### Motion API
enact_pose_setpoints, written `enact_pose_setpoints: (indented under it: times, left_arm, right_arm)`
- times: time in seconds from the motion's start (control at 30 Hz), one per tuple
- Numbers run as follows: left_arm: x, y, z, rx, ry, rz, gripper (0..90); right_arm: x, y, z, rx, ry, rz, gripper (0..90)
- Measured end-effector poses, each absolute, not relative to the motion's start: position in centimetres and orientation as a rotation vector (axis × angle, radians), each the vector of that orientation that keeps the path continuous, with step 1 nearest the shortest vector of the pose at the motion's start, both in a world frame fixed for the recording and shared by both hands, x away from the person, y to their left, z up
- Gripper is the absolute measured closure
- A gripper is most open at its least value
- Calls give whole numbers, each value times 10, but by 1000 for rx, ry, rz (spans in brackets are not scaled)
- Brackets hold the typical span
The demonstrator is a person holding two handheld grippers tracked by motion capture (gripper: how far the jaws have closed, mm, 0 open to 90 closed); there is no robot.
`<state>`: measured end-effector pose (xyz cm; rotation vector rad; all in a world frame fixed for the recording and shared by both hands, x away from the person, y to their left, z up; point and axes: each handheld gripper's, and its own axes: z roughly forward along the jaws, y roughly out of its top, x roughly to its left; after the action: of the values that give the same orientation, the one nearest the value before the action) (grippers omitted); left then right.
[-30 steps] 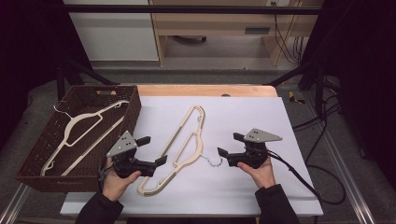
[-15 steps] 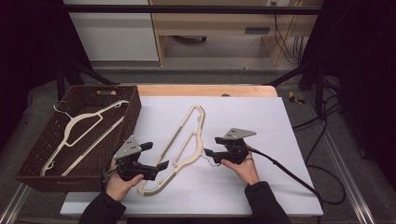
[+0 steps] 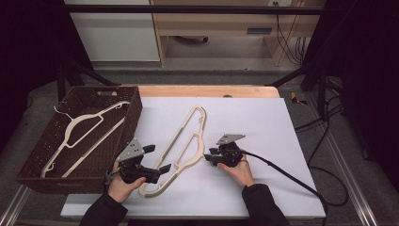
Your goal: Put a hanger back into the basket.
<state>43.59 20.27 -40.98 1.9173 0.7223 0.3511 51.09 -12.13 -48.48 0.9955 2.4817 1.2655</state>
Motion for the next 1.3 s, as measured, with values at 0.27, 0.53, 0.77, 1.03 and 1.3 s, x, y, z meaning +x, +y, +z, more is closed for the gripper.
enact_pose_setpoints:
  times: [0.27, 0.53, 0.77, 1.03, 1.3]
  left_arm:
    - [437, 203, -411, 1923, 727, 342, 65]
    - [437, 200, -413, 1934, 727, 334, 66]
    - [437, 197, -415, 1948, 720, 330, 67]
    - [440, 186, -420, 1982, 711, 321, 71]
    - [449, 164, -425, 2059, 702, 324, 81]
  right_arm:
    - [511, -121, -487, 956, 2541, 1266, 811]
    - [511, -120, -488, 943, 2558, 1278, 875]
    - [511, -122, -485, 941, 2555, 1298, 884]
    - [508, -124, -474, 946, 2543, 1320, 888]
    - [503, -121, -462, 937, 2547, 1316, 890]
